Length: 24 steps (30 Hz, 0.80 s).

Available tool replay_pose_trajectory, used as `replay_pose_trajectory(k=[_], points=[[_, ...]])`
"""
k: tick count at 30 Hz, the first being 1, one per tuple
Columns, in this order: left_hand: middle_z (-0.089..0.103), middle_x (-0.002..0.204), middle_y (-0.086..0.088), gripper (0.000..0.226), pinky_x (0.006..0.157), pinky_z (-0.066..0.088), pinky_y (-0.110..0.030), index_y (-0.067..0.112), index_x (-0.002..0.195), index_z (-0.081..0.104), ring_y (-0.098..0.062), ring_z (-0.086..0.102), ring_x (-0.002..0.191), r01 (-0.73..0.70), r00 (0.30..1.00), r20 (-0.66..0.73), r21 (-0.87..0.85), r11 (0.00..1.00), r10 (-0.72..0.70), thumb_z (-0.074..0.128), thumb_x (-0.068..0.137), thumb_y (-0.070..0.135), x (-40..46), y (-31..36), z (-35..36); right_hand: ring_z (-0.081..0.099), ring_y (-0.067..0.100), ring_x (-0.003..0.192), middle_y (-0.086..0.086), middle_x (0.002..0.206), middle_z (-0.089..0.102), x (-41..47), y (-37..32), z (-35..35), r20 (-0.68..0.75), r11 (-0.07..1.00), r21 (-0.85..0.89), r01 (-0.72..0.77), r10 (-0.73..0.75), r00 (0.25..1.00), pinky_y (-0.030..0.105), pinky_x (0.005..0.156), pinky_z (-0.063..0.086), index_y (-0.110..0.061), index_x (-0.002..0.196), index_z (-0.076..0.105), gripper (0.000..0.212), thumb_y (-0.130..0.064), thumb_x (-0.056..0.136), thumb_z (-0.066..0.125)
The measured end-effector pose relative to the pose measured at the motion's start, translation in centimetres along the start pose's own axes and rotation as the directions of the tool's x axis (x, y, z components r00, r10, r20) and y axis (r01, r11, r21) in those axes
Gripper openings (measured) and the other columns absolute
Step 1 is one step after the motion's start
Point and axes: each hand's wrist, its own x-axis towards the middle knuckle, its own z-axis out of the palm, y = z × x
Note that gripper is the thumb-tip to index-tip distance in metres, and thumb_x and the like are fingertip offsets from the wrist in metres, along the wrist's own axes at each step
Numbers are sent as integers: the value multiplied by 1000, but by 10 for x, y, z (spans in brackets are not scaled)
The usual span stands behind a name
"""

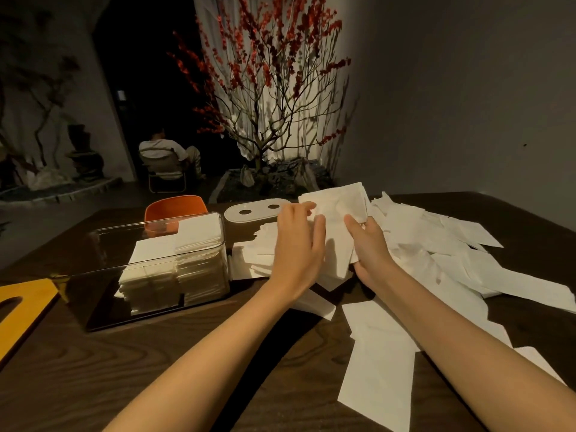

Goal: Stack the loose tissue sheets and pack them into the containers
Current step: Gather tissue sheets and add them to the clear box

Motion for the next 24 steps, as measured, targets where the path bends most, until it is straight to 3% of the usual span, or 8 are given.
replay_pose_trajectory(k=[3,7,12,17,19,24], points=[[37,131,-9,39,99,36,-29,9,135,42,-18,33,117,93,989,102,92,991,-103,36,103,30,-3,1,10,56,23,113,1,127,55,-4,0,7,8,998,68,10,-10,1000,43,94,52,-18,138,40,42,-31,99,49],[18,152,-11,58,112,27,-35,8,149,20,-24,21,138,95,979,156,220,971,-131,39,101,35,-7,-2,16,58,16,101,2,118,57,-9,-1,9,136,960,250,-130,99,986,25,69,53,-14,131,43,37,-25,97,52],[5,159,-5,90,117,16,-40,13,152,8,-23,7,145,-25,941,328,307,952,-81,44,85,60,-9,-11,11,59,19,98,3,105,63,-9,-6,5,189,896,376,-235,174,966,34,76,52,-21,122,50,36,-29,90,64],[12,159,-9,71,120,13,-39,10,151,18,-24,10,146,-231,904,420,313,921,83,50,96,40,-7,-11,7,57,23,104,8,110,57,-8,-6,2,193,850,417,-321,262,946,42,89,52,-21,122,45,46,-32,85,70],[14,158,-9,70,119,12,-38,9,151,20,-24,11,146,-273,891,434,279,921,133,49,96,42,-7,-11,6,53,23,107,8,112,54,-6,-5,-1,142,853,404,-331,299,944,44,93,50,-23,125,42,52,-37,84,71],[7,161,-7,75,120,9,-37,11,152,16,-21,4,147,-194,926,365,233,953,99,48,95,48,-9,-13,13,51,19,89,3,95,52,-5,-6,-4,134,867,379,-323,294,946,39,82,48,-24,118,39,39,-34,90,64]])
